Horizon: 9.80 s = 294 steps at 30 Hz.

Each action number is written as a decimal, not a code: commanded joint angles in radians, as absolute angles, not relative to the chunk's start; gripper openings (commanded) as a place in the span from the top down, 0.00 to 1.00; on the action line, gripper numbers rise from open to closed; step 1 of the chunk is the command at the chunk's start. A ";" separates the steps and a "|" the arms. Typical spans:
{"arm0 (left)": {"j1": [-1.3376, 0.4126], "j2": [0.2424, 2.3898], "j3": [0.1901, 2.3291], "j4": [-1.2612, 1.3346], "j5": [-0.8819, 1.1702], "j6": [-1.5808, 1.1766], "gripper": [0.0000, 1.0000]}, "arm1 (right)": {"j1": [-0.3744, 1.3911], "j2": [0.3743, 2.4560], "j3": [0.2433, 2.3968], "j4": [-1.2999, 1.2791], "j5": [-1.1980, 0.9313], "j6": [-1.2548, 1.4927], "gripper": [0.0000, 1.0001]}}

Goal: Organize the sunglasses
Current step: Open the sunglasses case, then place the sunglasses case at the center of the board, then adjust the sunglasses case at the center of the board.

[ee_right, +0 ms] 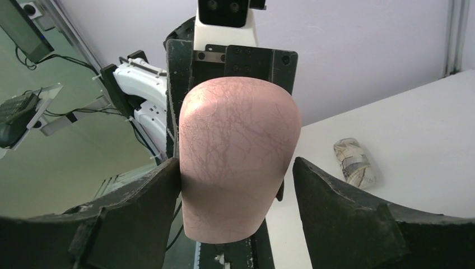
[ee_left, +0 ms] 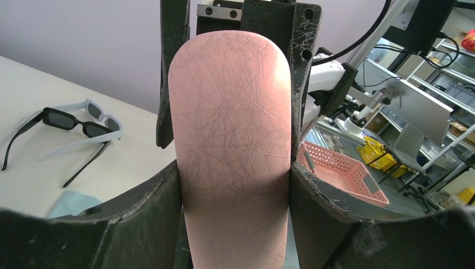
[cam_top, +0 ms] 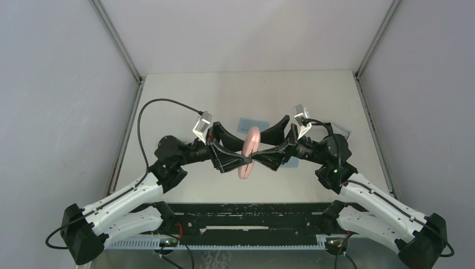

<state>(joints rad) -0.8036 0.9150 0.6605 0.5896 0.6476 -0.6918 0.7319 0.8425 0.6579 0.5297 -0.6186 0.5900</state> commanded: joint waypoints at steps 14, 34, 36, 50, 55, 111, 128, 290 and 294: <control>-0.810 0.859 0.768 0.494 0.553 -0.609 1.00 | 0.758 0.811 0.704 0.450 -0.450 0.545 0.98; -0.811 0.901 0.975 -0.055 0.110 -0.324 1.00 | 0.782 0.871 0.866 -0.004 0.064 0.488 0.90; -0.812 0.904 0.974 -0.055 0.107 -0.325 1.00 | 0.782 0.875 0.865 0.009 0.033 0.490 0.77; -0.811 0.929 0.993 -0.137 0.059 -0.284 1.00 | 0.782 0.732 0.851 -0.118 0.140 0.460 0.08; -0.812 0.978 1.034 -0.251 -0.010 -0.235 1.00 | 0.781 0.673 0.809 -0.208 0.272 0.454 0.08; -1.088 1.770 1.161 -0.554 -0.814 -0.198 0.48 | 0.692 0.469 0.710 -0.643 0.513 0.663 0.06; -1.098 1.679 1.139 -0.533 -0.737 -0.218 0.08 | 0.691 0.463 0.697 -0.651 0.516 0.680 0.05; -0.507 0.636 0.813 -0.640 -0.273 -0.334 0.10 | 0.921 1.698 0.997 -0.190 0.482 0.544 1.00; -0.505 0.636 0.811 -0.640 -0.273 -0.334 0.10 | 0.830 1.694 1.006 -0.111 0.333 0.353 1.00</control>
